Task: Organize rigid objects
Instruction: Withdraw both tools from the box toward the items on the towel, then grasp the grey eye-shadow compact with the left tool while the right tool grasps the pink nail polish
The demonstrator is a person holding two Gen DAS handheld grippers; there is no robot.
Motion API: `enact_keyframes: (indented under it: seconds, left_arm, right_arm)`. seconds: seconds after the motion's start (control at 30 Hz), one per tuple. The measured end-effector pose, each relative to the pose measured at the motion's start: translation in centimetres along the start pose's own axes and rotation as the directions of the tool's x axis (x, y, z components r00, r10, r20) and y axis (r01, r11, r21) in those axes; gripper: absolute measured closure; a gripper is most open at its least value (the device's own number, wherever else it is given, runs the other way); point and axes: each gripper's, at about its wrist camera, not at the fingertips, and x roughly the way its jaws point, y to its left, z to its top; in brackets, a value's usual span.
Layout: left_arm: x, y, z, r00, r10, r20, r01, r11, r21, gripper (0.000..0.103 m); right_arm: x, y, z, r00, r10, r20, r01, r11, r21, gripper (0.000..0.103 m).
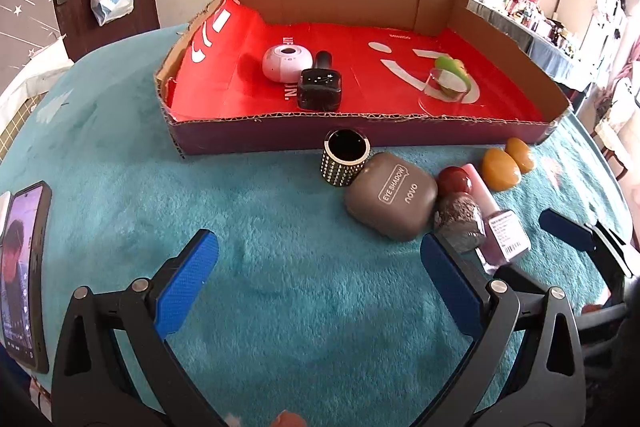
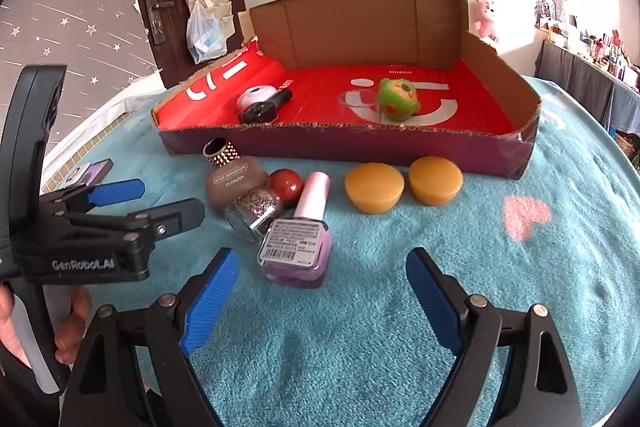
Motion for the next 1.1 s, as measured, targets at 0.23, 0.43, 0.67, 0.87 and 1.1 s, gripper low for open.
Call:
enact_keyframes:
  seconds: [0.23,0.43,0.67,0.87,1.1]
  left_arm:
    - [1.3,-1.0,1.4,1.000,0.002,-0.012,-0.002,1.000,0.006,0.000]
    - [2.4,-2.0,3.1,1.000,0.021,-0.014,-0.020,1.000,0.008,0.000]
    - [3.5,-2.3,3.8,0.999,0.015,-0.041,-0.016,1.000,-0.018,0.000]
    - [3.3,-1.1,2.9,0.998,-0.030,-0.056,0.027,0.998,-0.052,0.000]
    - [1.5,0.9,0.8,0.998,0.015,-0.061,-0.018,0.998,-0.056,0.000]
  right_arm:
    - [0.6,-0.1,-0.1,1.000,0.000,-0.013,0.000,1.000,0.005,0.014]
    - [0.7,-0.2,-0.1,1.000,0.003,-0.012,-0.003,1.000,0.007,0.014]
    - [0.9,-0.2,0.0,1.000,0.005,-0.010,-0.005,1.000,0.012,0.014]
    - [1.1,0.1,0.2,1.000,-0.007,-0.011,0.007,1.000,-0.002,0.014]
    - [1.0,0.0,0.1,1.000,-0.022,-0.013,0.021,1.000,-0.006,0.015]
